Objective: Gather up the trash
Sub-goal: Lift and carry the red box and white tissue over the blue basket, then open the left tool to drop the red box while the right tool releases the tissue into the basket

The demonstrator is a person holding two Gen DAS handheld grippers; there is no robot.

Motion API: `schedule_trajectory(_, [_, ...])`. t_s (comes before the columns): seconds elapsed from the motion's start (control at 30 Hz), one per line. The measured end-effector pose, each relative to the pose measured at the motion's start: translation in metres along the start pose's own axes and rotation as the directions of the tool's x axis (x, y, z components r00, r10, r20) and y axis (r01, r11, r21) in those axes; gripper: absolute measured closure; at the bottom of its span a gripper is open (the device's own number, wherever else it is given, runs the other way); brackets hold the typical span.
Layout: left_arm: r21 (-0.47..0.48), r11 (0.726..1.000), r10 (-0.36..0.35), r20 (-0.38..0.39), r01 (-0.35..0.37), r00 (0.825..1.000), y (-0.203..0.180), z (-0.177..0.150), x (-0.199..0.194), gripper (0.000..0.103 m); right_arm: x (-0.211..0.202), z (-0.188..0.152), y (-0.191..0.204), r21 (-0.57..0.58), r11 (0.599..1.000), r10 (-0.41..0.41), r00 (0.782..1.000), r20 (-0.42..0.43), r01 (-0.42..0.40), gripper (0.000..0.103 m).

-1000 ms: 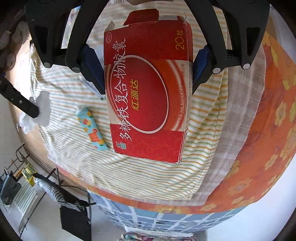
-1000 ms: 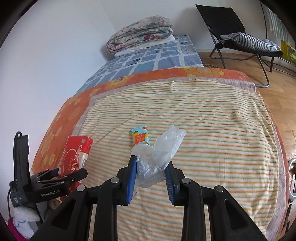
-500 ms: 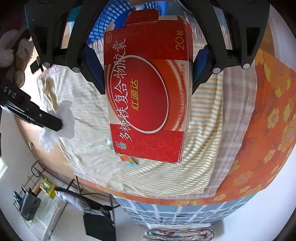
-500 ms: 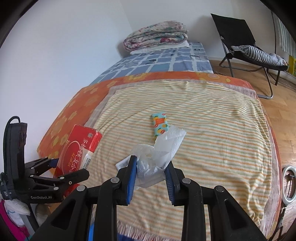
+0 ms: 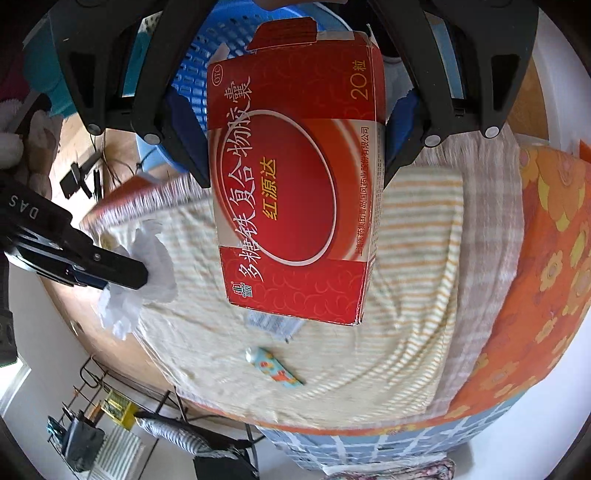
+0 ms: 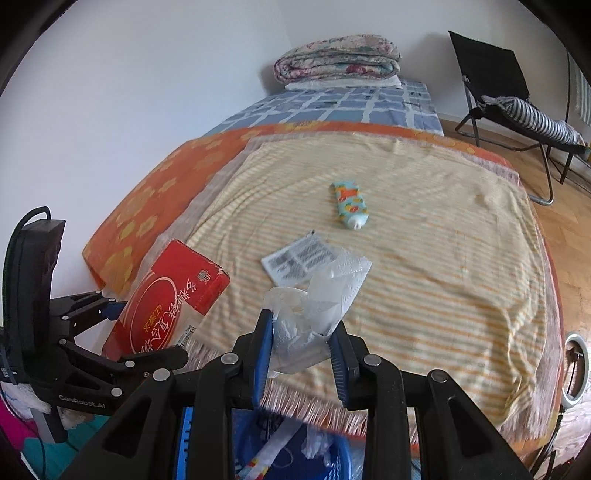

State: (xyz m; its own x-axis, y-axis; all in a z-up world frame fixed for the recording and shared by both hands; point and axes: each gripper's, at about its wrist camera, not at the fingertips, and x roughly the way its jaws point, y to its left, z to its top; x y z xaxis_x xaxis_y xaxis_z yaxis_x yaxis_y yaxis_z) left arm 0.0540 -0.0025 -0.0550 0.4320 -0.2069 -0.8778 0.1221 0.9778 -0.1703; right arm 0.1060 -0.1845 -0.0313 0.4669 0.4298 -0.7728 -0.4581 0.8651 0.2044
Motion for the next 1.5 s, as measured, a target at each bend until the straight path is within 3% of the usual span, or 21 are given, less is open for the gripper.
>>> schedule_trajectory(0.37, [0.068,0.997,-0.022,-0.081,0.027,0.996,-0.020,-0.046,0.012,0.017,-0.007,-0.044,0.002,0.025,0.999,0.044,0.998,-0.042,-0.043,0.073])
schedule_trajectory(0.83, [0.149,0.986,-0.038,-0.202,0.069,0.979,-0.050,-0.093,0.035,0.017,0.000,-0.095,0.013,0.040,0.995,0.096,0.988,-0.117,-0.092,0.073])
schedule_trajectory(1.2, [0.210,0.974,-0.037,-0.236,0.088,0.971,-0.071,-0.112,0.043,0.017,0.017,-0.117,0.019,0.031,0.995,0.100,0.978,-0.182,-0.096,0.071])
schedule_trajectory(1.5, [0.221,0.971,-0.033,-0.235,0.087,0.971,-0.071,-0.108,0.048,0.017,0.029,-0.120,0.016,0.048,0.994,0.109,0.970,-0.219,-0.101,0.070])
